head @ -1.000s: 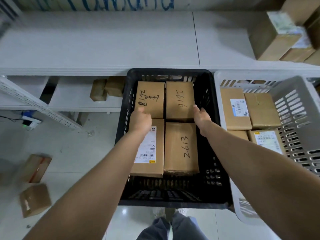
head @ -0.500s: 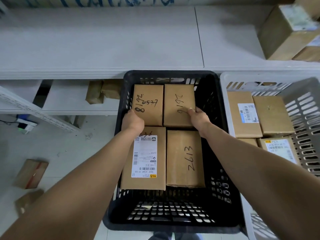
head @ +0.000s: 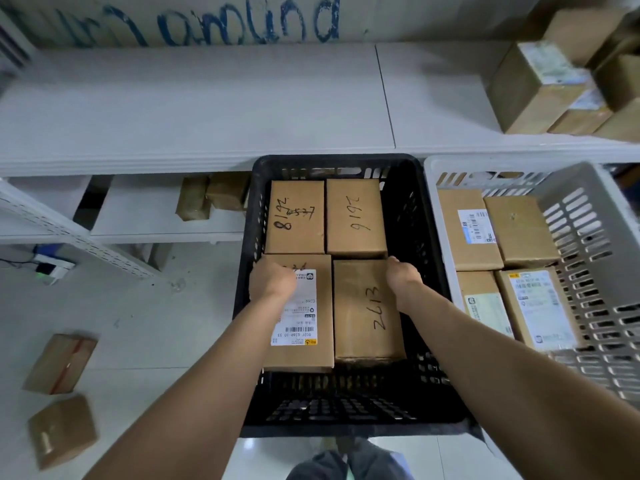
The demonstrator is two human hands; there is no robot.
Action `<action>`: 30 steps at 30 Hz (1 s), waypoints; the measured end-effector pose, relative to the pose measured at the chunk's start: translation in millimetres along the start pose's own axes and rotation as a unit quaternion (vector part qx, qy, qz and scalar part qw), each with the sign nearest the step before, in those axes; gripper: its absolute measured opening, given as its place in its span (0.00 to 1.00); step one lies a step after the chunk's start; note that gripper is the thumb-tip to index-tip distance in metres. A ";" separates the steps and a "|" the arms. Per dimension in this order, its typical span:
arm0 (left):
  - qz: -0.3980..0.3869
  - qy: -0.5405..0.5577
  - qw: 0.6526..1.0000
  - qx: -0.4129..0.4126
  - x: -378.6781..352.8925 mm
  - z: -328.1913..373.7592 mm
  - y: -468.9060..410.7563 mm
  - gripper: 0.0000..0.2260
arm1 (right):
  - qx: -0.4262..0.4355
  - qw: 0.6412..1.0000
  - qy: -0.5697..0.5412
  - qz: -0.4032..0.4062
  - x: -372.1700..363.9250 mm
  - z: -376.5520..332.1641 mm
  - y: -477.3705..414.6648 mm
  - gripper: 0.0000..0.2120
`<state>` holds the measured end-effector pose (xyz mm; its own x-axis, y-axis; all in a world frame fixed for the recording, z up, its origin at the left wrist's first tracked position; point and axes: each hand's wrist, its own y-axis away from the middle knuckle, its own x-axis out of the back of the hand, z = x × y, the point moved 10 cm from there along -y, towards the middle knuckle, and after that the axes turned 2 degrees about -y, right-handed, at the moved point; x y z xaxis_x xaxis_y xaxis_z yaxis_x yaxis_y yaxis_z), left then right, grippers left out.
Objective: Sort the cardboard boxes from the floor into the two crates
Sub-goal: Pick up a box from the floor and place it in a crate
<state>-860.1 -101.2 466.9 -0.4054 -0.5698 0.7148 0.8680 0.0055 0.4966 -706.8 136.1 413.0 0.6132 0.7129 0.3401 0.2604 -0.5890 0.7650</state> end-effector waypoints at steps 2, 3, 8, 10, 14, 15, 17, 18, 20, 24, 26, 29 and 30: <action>0.010 0.012 1.000 -0.005 4.0 -3.5 3.7 0.13 | -0.003 1.000 -0.017 -0.013 2.2 4.1 7.9 0.27; 0.015 0.016 1.000 -0.015 5.6 -4.4 5.9 0.13 | 0.003 1.000 -0.019 -0.012 5.2 5.3 11.6 0.27; 0.035 0.054 0.996 -0.062 15.5 1.7 28.4 0.12 | 0.106 0.994 -0.038 0.001 17.4 -5.6 51.3 0.23; 0.038 0.090 0.990 -0.098 20.5 14.5 47.4 0.16 | 0.169 0.984 -0.054 -0.005 19.9 -17.0 77.4 0.23; 0.039 0.173 0.961 -0.212 40.1 52.1 102.8 0.19 | 0.265 0.958 -0.101 -0.032 30.8 -34.4 136.2 0.24; 0.034 0.192 0.952 -0.237 45.0 60.1 119.5 0.19 | 0.291 0.950 -0.111 -0.035 37.7 -36.9 151.2 0.24; 0.030 0.222 0.933 -0.281 54.6 71.7 154.4 0.20 | 0.342 0.931 -0.127 -0.031 57.1 -38.2 179.9 0.25; 0.031 0.231 0.925 -0.301 58.9 75.4 173.5 0.19 | 0.366 0.921 -0.132 -0.025 69.1 -36.6 193.5 0.25; 0.037 0.255 0.907 -0.332 66.7 78.0 213.0 0.19 | 0.403 0.906 -0.129 -0.014 94.9 -28.5 218.6 0.25; 0.055 0.308 0.879 -0.360 71.4 70.0 293.2 0.16 | 0.436 0.887 -0.153 0.011 155.2 8.5 256.6 0.20; 0.028 0.341 0.870 -0.354 59.2 62.7 328.8 0.14 | 0.431 0.887 -0.164 0.028 187.7 32.3 266.5 0.19; -0.043 0.379 0.862 -0.333 29.4 60.5 371.4 0.08 | 0.424 0.888 -0.169 0.055 232.3 60.6 277.6 0.20; -0.060 0.386 0.858 -0.332 19.9 62.4 384.2 0.06 | 0.424 0.887 -0.172 0.061 245.6 67.2 281.6 0.20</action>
<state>-552.5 -59.1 702.6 -0.4140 -0.9102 0.0108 0.9097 -0.4141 -0.0305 -432.7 119.7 675.2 0.8287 0.5519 0.0931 0.5544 -0.8322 -0.0019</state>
